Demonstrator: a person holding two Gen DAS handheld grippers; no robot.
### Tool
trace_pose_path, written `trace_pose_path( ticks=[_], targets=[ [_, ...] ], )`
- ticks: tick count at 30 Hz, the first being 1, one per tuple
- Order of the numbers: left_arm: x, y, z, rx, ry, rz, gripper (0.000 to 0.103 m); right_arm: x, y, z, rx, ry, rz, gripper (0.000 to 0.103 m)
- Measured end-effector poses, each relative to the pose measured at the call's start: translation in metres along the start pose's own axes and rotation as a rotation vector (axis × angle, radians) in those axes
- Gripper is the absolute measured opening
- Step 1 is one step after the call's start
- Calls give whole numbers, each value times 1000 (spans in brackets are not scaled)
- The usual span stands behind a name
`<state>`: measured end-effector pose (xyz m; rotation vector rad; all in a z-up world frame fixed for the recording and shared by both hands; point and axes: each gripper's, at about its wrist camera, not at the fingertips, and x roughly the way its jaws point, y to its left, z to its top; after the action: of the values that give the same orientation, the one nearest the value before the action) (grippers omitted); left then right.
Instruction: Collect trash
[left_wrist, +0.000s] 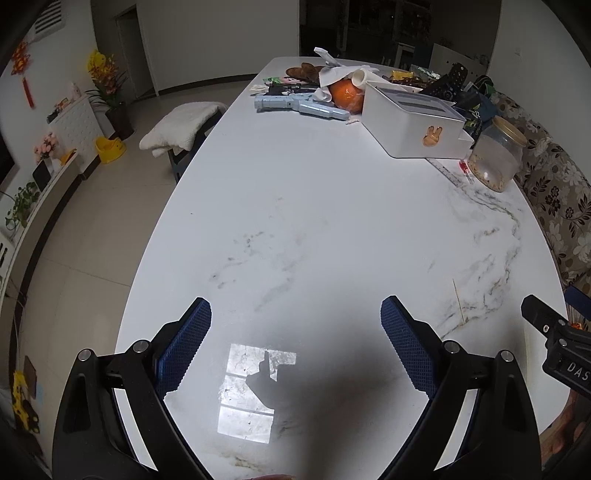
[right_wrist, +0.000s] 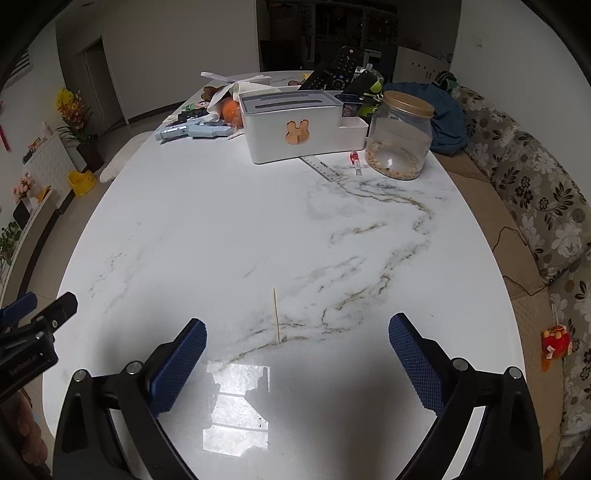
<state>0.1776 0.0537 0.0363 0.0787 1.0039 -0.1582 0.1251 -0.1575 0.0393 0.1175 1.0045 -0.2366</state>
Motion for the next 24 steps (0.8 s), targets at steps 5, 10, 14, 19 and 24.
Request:
trace_pose_path(
  ticks=[5, 10, 14, 19, 24],
  targets=[
    [1, -4, -2, 1, 3, 2, 91, 0, 0, 2, -20, -5, -1, 98],
    [3, -9, -4, 10, 2, 9, 91, 1, -5, 5, -8, -8, 7, 98],
    [6, -8, -6, 0, 14, 9, 91, 2, -5, 7, -13, -5, 6, 98],
    [7, -6, -6, -4, 15, 15, 91, 3, -1, 7, -18, -4, 15, 98],
    [8, -1, -5, -13, 16, 20, 91, 4, 2, 7, -31, -2, 21, 98]
  ],
)
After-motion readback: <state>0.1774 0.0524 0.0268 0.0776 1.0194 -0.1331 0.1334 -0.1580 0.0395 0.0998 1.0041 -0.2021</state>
